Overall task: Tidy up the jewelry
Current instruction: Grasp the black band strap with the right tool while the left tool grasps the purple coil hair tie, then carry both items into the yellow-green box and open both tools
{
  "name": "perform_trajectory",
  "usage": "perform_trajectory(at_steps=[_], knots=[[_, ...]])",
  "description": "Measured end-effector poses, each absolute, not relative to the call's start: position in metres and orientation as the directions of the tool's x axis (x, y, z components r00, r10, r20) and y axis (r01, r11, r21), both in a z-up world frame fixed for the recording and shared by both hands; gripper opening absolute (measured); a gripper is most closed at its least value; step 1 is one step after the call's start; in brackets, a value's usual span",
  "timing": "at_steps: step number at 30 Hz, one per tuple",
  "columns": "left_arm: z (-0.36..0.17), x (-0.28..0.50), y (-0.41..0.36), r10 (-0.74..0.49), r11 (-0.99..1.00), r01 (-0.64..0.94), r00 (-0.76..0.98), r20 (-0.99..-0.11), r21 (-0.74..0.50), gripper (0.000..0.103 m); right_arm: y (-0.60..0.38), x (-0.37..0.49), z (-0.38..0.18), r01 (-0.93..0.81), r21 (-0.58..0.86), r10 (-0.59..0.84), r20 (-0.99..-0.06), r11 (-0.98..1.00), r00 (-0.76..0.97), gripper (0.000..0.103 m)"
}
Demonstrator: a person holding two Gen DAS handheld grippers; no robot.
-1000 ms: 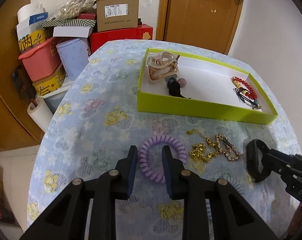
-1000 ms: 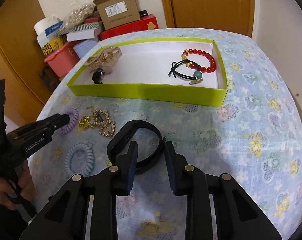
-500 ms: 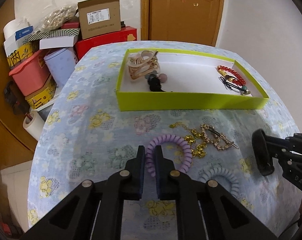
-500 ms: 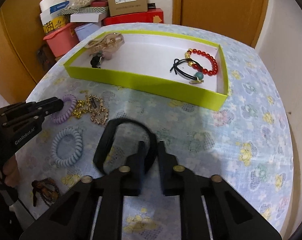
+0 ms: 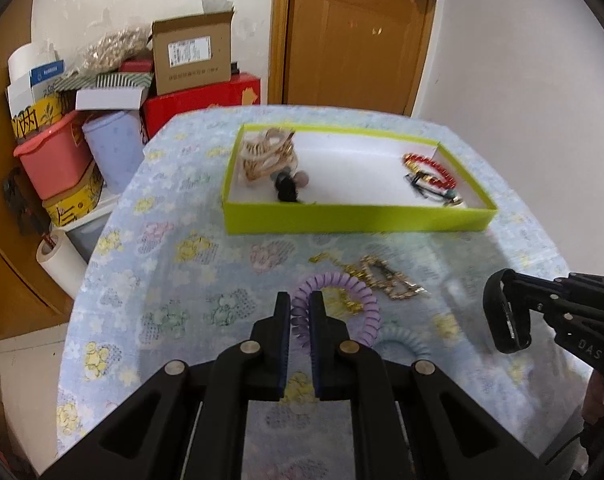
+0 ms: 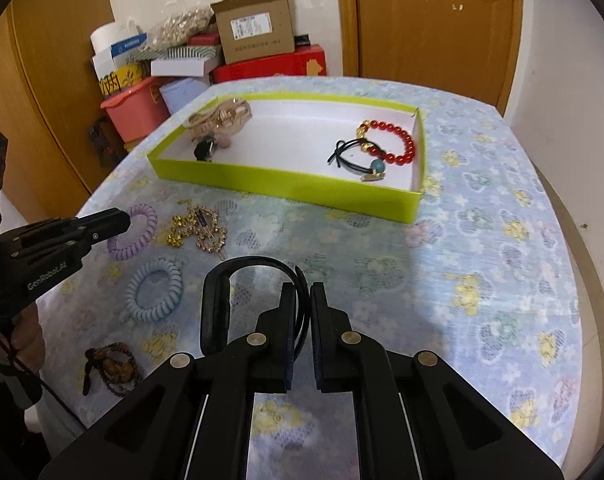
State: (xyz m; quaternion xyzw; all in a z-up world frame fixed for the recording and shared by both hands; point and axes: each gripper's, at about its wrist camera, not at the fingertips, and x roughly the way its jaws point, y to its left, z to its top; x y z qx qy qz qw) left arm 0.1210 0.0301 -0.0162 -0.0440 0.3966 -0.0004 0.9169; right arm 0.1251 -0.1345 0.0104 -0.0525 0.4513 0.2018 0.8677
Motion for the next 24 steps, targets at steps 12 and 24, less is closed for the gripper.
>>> perform_trajectory(at_steps=[12,24], knots=[[0.012,0.108,0.022,-0.062,0.995,-0.009,0.727,-0.684,-0.099,0.009,-0.147,0.114,0.031,-0.394,0.12,0.338,-0.764,0.911,0.55,0.007],[0.015,0.13,0.023,-0.069,0.994,-0.005,0.722,-0.689,-0.105,0.009,-0.15,0.131,0.041,-0.398,0.11,0.34,-0.749,0.911,0.569,0.007]])
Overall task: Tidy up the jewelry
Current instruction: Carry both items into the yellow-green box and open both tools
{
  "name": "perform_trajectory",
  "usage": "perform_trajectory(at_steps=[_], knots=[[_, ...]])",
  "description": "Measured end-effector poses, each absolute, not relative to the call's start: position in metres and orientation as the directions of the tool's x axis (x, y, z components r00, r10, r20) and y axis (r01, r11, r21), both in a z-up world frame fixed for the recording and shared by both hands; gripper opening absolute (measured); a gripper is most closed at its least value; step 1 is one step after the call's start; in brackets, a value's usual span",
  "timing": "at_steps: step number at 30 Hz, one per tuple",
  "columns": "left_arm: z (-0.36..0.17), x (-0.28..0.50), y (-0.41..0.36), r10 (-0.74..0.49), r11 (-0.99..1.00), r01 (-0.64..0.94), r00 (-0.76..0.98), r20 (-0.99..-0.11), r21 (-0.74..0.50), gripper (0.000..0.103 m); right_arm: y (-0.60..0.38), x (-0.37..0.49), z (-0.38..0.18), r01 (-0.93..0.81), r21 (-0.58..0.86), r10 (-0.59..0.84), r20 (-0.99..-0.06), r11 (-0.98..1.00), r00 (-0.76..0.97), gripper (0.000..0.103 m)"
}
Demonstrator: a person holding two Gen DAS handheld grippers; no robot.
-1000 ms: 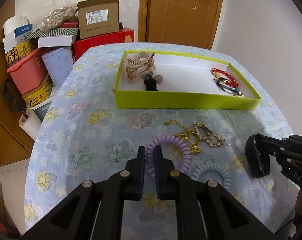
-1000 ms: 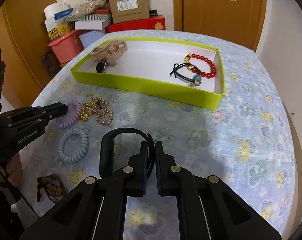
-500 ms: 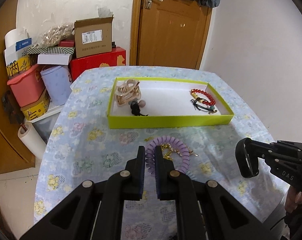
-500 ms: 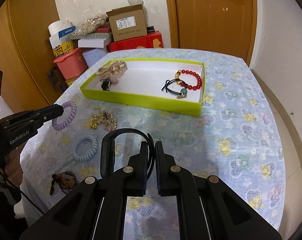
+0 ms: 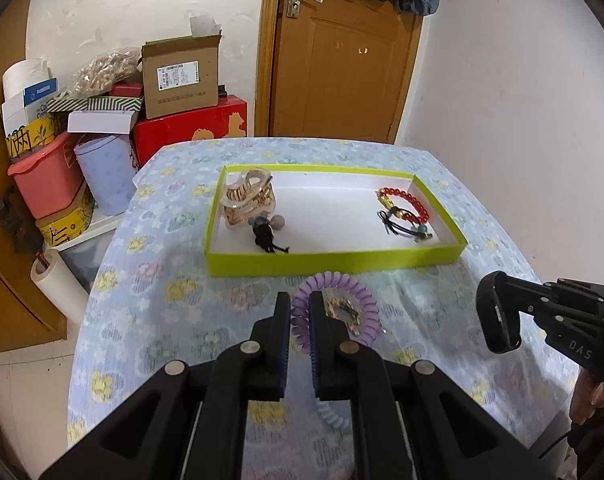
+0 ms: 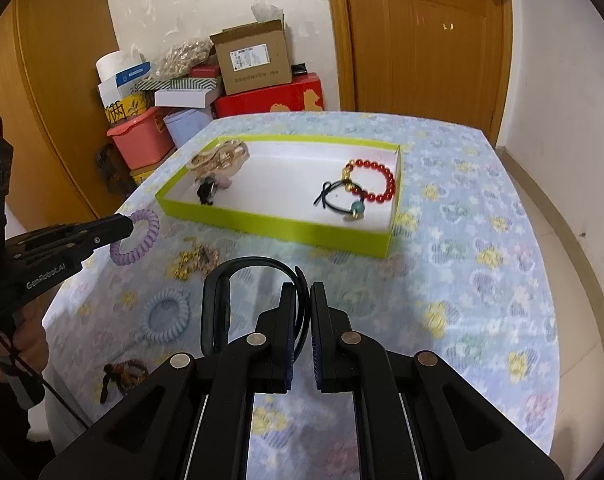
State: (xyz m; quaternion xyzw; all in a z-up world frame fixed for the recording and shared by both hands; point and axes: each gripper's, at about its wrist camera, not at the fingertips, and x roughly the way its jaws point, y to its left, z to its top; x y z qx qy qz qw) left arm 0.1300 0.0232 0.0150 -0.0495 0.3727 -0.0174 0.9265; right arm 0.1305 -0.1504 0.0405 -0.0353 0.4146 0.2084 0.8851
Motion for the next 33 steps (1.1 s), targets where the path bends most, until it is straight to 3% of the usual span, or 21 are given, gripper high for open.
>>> perform_trajectory(at_steps=[15,33], knots=[[0.02,0.191,0.051,-0.014,0.996,-0.053,0.727,-0.686,-0.076,0.009,-0.148,0.198,0.054,-0.39,0.055,0.306,-0.723,0.919,0.62,0.007],[-0.02,0.244,0.053,-0.005,0.998,-0.041,0.664,-0.748,-0.043,0.009,-0.138,0.259,0.005,-0.376,0.007,0.232,-0.796,0.927,0.559,0.007]])
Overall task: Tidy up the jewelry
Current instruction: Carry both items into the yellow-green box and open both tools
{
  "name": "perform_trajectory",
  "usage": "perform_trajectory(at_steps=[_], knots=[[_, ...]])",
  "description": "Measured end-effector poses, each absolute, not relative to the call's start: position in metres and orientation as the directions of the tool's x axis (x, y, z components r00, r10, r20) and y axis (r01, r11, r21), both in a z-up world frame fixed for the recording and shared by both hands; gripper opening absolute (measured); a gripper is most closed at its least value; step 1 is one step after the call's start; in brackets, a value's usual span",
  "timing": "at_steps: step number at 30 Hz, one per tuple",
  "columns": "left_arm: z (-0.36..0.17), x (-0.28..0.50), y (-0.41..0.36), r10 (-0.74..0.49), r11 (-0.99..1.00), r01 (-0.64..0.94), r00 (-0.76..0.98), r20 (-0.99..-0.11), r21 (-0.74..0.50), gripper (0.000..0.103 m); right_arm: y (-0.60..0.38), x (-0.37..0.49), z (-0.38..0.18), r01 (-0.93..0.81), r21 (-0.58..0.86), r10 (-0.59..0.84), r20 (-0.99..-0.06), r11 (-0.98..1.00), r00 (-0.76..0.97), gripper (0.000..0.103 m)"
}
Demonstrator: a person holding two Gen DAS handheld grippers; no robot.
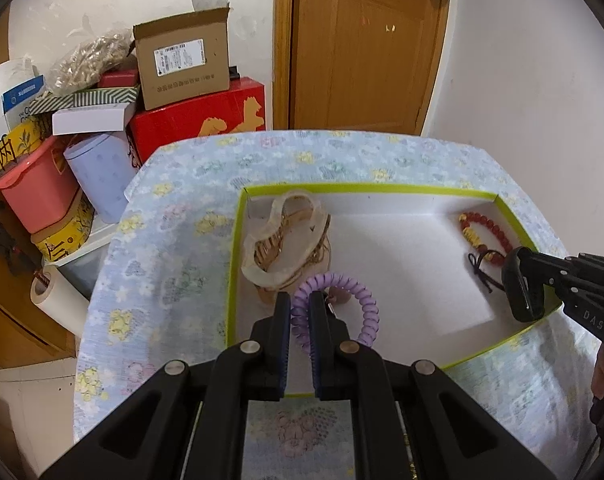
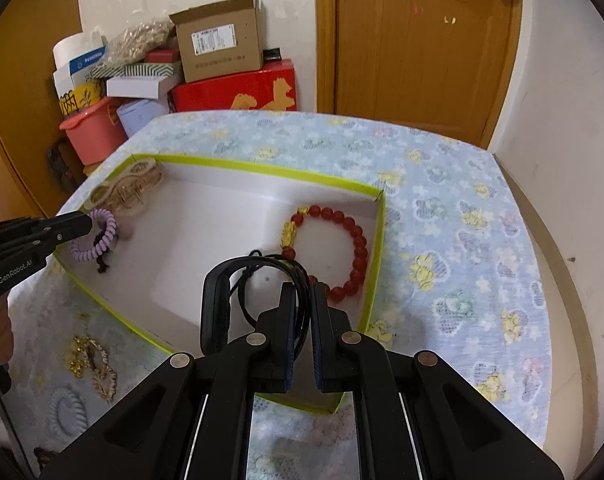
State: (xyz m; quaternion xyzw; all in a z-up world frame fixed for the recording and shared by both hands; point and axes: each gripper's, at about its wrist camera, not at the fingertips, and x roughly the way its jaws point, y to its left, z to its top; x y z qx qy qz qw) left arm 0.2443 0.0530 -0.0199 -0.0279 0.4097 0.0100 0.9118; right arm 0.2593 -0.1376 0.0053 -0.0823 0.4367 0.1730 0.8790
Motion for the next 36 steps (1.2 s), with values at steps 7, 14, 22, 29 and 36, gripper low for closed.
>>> perform_trajectory(at_steps=[7,14,22,29,36], knots=[[-0.028,0.248,0.054,-0.006,0.997,-0.05,0.648,-0.761,-0.05,0.01,-0.137,0.262,-0.002,-0.376,0.004,0.222,-0.812,0.927,0.54,0.01],[-0.029,0.246,0.057,-0.017,0.996,-0.054,0.636,-0.772,-0.067,0.011,-0.137,0.258,0.001,-0.382,0.006,0.227,-0.813,0.924,0.537,0.019],[-0.018,0.235,0.061,-0.034,0.994,-0.056,0.665,-0.746,-0.095,0.03,-0.136,0.244,0.014,-0.39,0.027,0.26,-0.787,0.92,0.559,0.03],[-0.004,0.215,0.058,-0.026,0.994,-0.06,0.686,-0.727,-0.093,0.03,-0.139,0.225,0.028,-0.393,0.043,0.283,-0.765,0.918,0.578,0.031],[0.002,0.184,0.048,-0.046,0.995,-0.03,0.697,-0.715,-0.094,0.03,-0.143,0.196,0.035,-0.401,0.062,0.306,-0.752,0.914,0.583,0.031]])
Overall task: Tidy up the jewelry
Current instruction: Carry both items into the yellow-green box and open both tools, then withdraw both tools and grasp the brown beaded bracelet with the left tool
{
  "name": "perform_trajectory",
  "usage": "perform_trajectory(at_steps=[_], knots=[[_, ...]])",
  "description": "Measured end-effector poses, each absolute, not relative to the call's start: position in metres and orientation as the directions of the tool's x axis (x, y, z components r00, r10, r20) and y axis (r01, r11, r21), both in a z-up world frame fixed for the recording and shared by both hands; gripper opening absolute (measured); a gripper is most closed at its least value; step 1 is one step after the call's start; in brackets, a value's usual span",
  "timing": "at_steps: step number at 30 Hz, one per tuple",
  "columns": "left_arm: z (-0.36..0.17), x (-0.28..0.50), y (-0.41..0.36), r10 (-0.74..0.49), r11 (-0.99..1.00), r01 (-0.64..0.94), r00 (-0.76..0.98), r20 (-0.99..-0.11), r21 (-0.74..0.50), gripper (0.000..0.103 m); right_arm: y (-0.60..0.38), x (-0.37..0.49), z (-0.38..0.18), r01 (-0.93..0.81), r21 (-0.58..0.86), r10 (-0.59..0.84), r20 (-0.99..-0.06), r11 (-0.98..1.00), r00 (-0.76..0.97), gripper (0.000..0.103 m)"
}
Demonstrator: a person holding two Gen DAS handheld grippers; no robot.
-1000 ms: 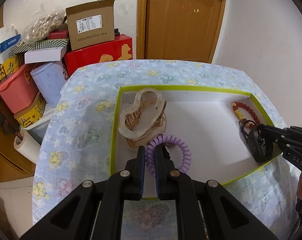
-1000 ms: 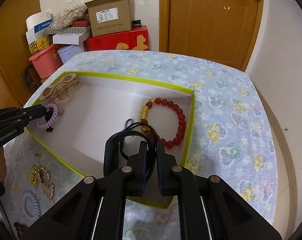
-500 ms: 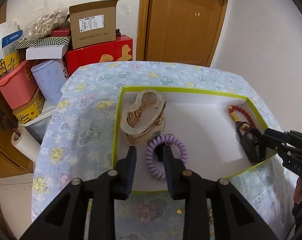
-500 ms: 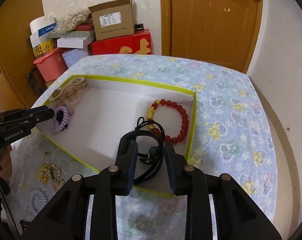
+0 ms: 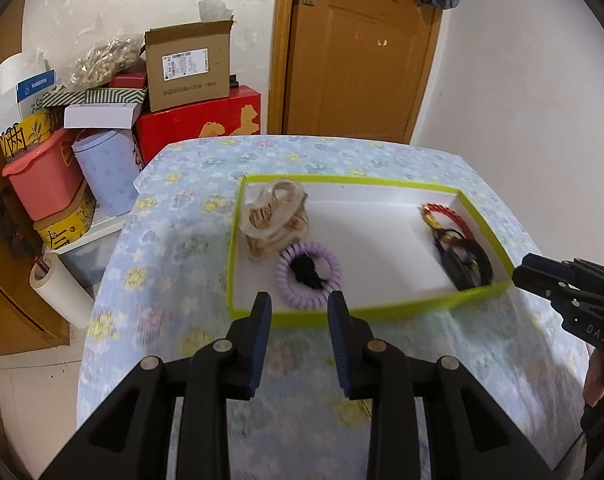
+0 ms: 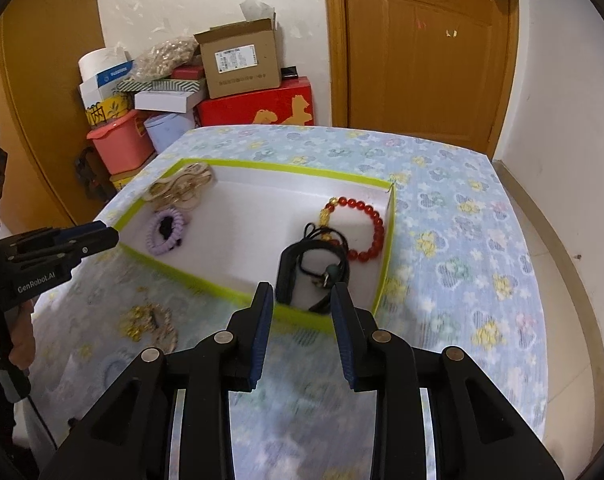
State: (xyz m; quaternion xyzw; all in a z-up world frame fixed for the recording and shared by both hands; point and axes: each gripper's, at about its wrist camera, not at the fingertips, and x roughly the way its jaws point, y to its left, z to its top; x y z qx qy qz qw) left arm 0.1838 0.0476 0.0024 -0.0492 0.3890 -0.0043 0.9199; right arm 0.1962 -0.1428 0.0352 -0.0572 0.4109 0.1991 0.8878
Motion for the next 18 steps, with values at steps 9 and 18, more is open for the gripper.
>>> perform_trajectory(at_steps=[9,18], knots=[[0.009,0.138,0.034,-0.069,0.994,-0.007,0.708,-0.703,-0.105,0.037,-0.155,0.15,0.044,-0.406,0.088,0.334,-0.736,0.91,0.588,0.031],[0.007,0.1,0.021,-0.096,0.993,0.015,0.71,-0.698,-0.121,0.037,-0.169,0.112,0.044,-0.399,0.108,0.339,-0.747,0.911,0.572,0.031]])
